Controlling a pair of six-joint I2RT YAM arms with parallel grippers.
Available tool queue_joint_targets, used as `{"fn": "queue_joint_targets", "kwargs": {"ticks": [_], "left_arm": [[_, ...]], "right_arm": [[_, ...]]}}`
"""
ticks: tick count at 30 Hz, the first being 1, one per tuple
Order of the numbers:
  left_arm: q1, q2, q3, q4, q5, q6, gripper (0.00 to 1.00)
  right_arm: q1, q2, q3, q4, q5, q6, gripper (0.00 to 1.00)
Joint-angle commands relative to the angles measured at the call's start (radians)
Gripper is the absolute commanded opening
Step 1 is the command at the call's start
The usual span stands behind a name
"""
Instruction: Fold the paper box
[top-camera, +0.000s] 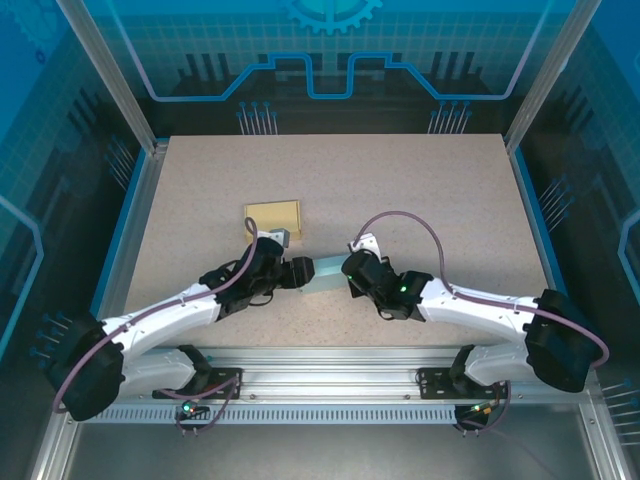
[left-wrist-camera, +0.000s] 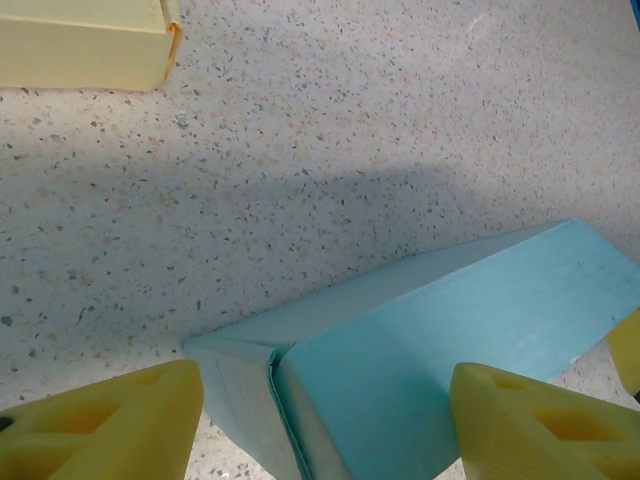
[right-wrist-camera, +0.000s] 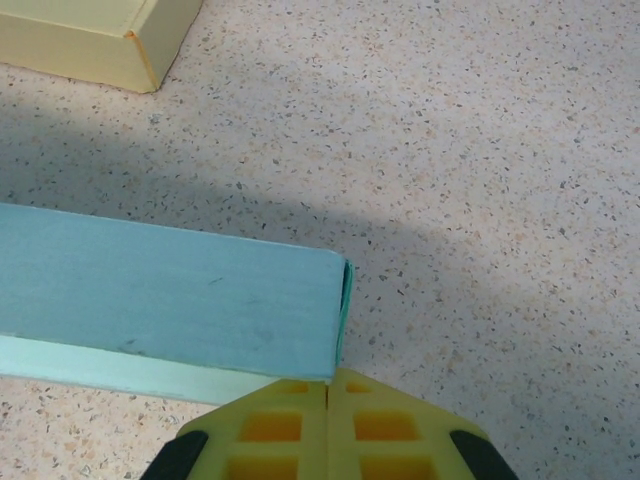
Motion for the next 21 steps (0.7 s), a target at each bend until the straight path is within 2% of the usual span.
{"fn": "queue_joint_targets", "kwargs": {"ticks": [1, 9, 16, 21], "left_arm": [[-0.014, 0.027, -0.068, 0.007, -0.057, -0.03, 0.67], [-0.048, 0.05, -0.16, 0.096, -0.14, -0.049, 0.66], [-0.078, 0.095, -0.179, 0.135, -0.176, -0.046, 0.67], [-0.086, 0.128, -0.177, 0.15, -0.177, -0.055, 0.66]], "right_arm": [[0.018, 0.02, 0.02, -0.064, 0.0, 0.025, 0.01], [0.021, -0.043, 0.059, -0.135, -0.072, 0.028, 0.39], [-0.006, -0.123, 0.121, -0.181, -0.152, 0.093, 0.52], [-0.082, -0.085, 0.122, -0.18, -0.21, 0.153, 0.6]]}}
